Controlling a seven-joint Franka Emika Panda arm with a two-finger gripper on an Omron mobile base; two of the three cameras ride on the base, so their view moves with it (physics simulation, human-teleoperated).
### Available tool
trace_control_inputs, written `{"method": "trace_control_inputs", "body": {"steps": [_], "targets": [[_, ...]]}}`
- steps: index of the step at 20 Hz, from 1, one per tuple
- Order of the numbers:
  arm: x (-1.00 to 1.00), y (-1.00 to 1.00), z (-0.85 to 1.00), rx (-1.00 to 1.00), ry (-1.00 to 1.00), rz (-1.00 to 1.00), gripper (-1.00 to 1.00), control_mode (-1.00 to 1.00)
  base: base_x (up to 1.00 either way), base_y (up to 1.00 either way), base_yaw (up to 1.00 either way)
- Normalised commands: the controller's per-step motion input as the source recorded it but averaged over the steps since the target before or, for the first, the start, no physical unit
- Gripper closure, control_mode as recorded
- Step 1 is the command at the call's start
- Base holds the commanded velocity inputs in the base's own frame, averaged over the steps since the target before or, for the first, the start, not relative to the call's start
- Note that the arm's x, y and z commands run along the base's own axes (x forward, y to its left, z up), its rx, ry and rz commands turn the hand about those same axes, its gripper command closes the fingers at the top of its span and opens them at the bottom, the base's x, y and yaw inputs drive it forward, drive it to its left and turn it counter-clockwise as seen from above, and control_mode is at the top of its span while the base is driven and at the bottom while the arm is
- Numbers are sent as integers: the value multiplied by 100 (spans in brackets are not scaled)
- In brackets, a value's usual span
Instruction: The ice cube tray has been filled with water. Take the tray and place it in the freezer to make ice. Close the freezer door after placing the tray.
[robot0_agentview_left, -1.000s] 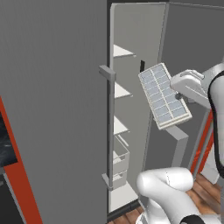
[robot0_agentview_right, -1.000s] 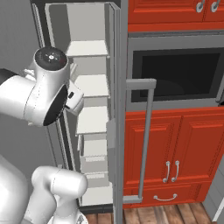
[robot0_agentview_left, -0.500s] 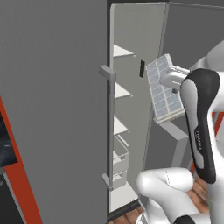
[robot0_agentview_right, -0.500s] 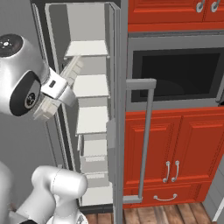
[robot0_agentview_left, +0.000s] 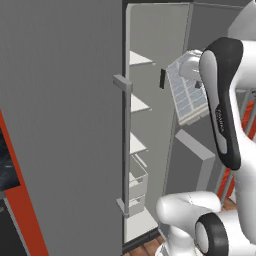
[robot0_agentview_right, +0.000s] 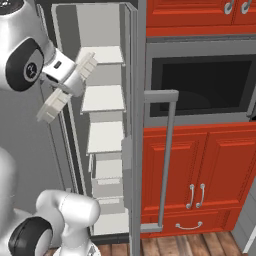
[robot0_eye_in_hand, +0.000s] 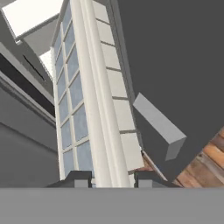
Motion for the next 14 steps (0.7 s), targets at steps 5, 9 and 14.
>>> {"method": "trace_control_inputs", "body": {"steps": [5, 9, 14], "targets": [[60, 0, -8, 0, 2, 19, 100, -100, 0, 0, 0], [57, 0, -28, -4, -2, 17, 100, -100, 0, 0, 0], [44, 0, -32, -8, -6, 14, 100, -100, 0, 0, 0]]}}
